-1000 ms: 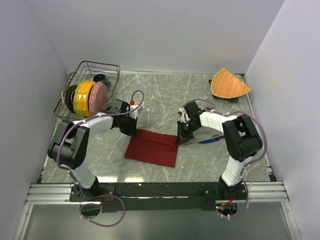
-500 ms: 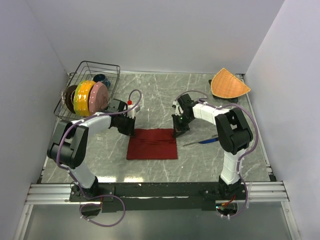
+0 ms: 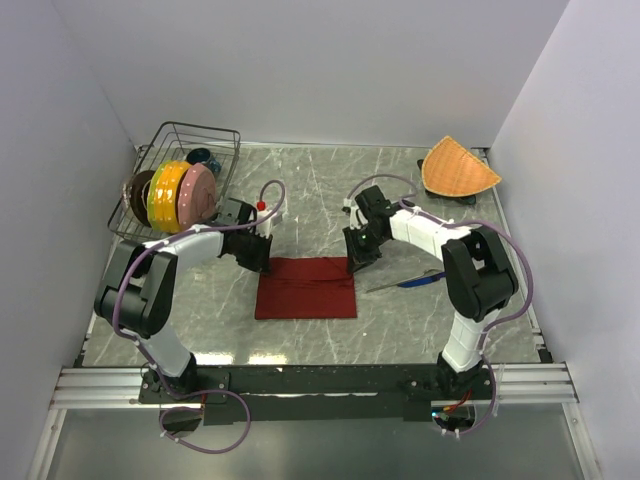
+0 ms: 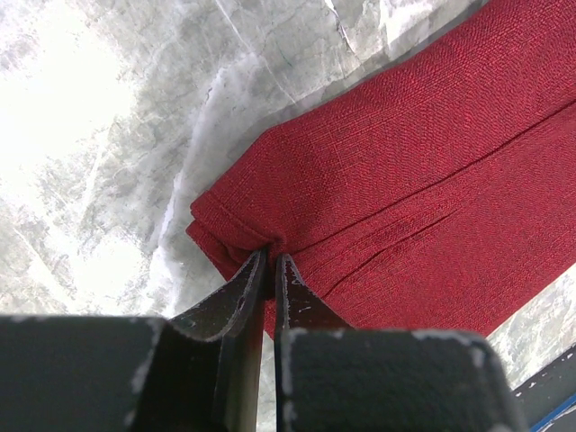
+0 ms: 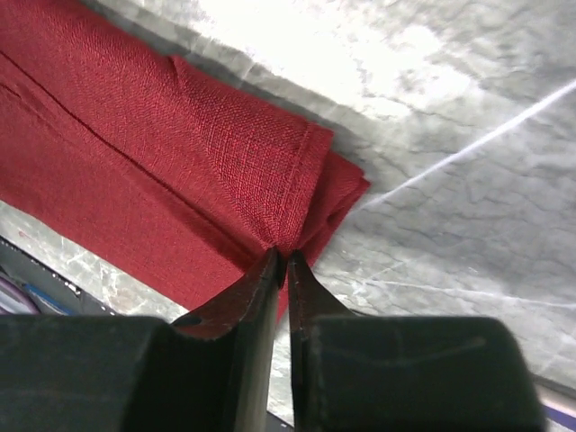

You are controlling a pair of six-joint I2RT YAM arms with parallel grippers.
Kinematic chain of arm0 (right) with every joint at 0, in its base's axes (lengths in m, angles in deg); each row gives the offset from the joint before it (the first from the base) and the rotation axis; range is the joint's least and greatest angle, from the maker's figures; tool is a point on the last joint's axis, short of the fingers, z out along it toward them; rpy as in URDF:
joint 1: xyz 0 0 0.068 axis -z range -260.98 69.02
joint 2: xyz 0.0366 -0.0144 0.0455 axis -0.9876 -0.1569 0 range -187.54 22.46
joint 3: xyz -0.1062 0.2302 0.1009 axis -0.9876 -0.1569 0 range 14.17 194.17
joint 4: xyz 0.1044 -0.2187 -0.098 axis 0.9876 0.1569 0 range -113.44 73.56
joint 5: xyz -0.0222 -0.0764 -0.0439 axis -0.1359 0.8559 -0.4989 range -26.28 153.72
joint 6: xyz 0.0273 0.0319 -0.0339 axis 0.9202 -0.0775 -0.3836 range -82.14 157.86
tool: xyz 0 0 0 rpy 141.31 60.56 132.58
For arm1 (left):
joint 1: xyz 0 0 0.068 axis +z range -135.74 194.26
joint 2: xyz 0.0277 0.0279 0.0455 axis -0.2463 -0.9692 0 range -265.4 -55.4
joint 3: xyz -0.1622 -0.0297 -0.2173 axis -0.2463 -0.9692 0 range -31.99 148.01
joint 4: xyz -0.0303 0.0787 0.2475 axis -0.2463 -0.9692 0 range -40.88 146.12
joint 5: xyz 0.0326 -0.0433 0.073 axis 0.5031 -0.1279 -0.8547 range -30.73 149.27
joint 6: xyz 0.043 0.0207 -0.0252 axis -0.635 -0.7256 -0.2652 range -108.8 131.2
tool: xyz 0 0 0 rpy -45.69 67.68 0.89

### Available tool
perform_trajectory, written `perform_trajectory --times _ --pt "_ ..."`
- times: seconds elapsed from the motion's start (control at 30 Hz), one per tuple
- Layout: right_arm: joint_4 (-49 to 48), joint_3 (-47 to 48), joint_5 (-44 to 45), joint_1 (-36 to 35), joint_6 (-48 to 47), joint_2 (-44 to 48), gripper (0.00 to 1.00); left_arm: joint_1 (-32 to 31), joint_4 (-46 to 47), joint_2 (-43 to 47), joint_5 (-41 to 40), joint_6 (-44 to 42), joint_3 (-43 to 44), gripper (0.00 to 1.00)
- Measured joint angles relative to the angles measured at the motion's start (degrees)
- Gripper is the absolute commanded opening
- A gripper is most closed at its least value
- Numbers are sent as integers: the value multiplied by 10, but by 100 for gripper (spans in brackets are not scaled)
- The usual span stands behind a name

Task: Fold the napkin into a case and place the utensils inside
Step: Smooth out the 2/3-rectangle-folded napkin at the center of the board.

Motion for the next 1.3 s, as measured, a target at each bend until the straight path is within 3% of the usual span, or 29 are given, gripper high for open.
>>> perform_trajectory --times 0.1,0.3,0.47,0.57,0.77,1.03,1.23,1.3 --pt "-1 -6 -5 -5 -1 -4 2 -2 0 0 -3 0 0 15" --pt "-13 -19 -6 -8 -6 -25 0 -3 -2 7 5 -7 -1 36" --pt "-17 -20 -8 -8 -7 -31 0 0 9 120 40 -37 -59 51" --pt "-18 -20 -8 -8 -8 -32 0 -27 27 236 43 -87 -97 52" --pt "-20 -21 -8 -8 -8 -32 0 -203 92 342 -28 -198 -183 53" --pt "-25 -24 -11 -7 -8 -32 0 -369 176 268 -160 -282 -236 49" --pt "-27 -25 -12 -7 -8 -32 0 -432 253 195 -214 -326 -250 47" --pt "-27 -25 -12 -7 -8 -32 0 -442 270 178 -227 -340 -255 39"
